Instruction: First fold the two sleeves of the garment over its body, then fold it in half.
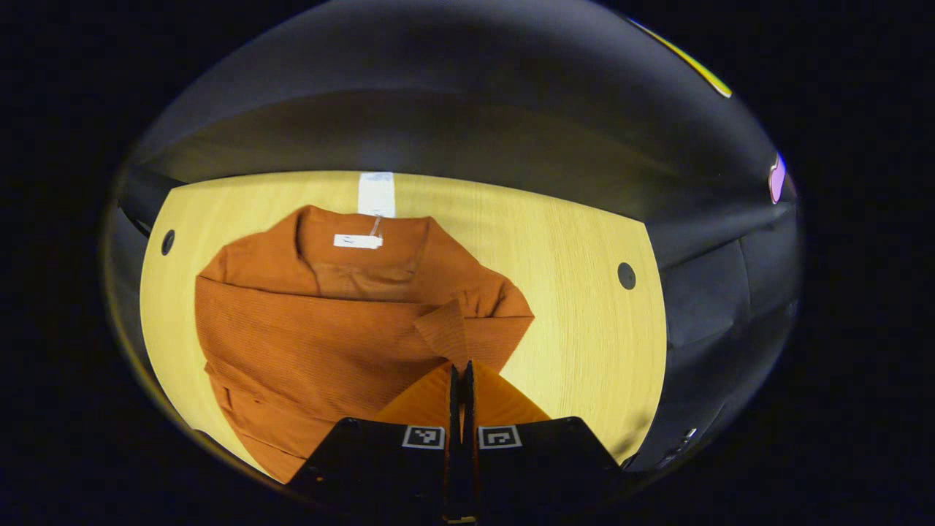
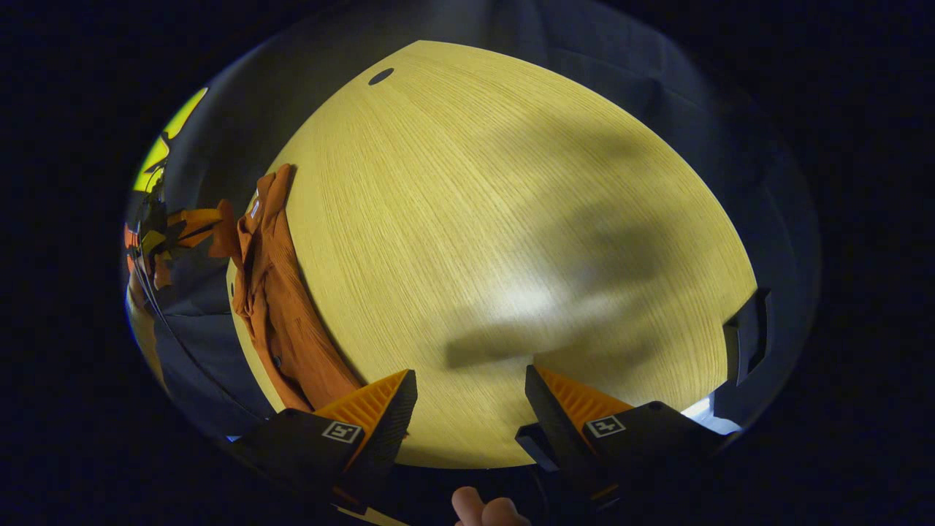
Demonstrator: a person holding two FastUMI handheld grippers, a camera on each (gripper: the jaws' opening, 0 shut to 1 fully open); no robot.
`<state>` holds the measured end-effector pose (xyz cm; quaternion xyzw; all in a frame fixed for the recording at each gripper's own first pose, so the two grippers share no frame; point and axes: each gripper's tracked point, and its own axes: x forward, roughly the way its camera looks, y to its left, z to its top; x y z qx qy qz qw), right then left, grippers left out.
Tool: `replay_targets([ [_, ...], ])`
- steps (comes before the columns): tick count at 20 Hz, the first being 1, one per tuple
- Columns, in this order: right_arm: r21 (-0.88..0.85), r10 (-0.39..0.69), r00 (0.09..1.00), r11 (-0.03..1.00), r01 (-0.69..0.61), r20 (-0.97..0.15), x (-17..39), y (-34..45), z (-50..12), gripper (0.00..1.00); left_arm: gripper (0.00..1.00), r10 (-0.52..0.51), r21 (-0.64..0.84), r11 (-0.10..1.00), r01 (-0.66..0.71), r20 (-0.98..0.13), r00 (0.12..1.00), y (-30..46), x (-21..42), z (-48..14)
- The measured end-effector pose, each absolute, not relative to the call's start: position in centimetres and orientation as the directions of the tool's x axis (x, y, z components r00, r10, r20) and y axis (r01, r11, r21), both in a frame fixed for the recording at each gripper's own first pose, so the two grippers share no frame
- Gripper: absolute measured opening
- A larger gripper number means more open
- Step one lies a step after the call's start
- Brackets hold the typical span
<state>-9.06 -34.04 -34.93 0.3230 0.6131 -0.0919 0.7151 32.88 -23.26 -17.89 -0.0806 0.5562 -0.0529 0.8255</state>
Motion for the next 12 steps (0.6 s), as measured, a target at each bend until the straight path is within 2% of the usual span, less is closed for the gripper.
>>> replay_targets([
  [1,0.337,0.247,0.236,0.779,0.528,-0.94,-9.3,-34.5,-35.2,0.95,0.03,-0.16,-0.168,0.986,0.009,-0.919,0.36,-23.8,33.1,-18.0],
  [2,0.32,0.225,0.238,0.789,0.524,-0.945,-9.6,-35.1,-35.5,0.94,0.03,-0.157,-0.161,0.987,0.018,-0.924,0.349,-23.7,32.3,-21.6],
  [4,0.303,0.207,0.236,0.798,0.521,-0.949,-10.0,-35.7,-35.8,0.95,0.03,-0.118,-0.119,0.993,0.014,-0.942,0.314,-24.4,32.2,-20.9],
  [6,0.319,0.221,0.243,0.788,0.527,-0.945,-10.2,-35.9,-35.7,0.93,0.05,-0.142,-0.142,0.99,0.021,-0.947,0.29,-25.6,31.8,-22.2],
  [7,0.32,0.221,0.243,0.783,0.533,-0.945,-10.4,-36.1,-35.7,0.98,0.0,-0.143,-0.146,0.989,0.01,-0.945,0.293,-25.8,31.7,-22.5],
  [8,0.316,0.217,0.241,0.78,0.539,-0.946,-10.5,-36.2,-35.7,0.94,0.38,-0.149,-0.156,0.988,-0.001,-0.941,0.304,-26.1,32.0,-22.2],
  [11,0.354,0.251,0.258,0.763,0.54,-0.933,-10.4,-35.7,-35.0,0.95,0.99,-0.165,-0.176,0.984,-0.009,-0.939,0.302,-26.5,31.1,-21.7],
  [12,0.356,0.254,0.257,0.767,0.533,-0.932,-10.3,-35.5,-34.9,0.95,0.95,-0.173,-0.186,0.982,-0.012,-0.936,0.308,-26.4,30.9,-21.5],
])
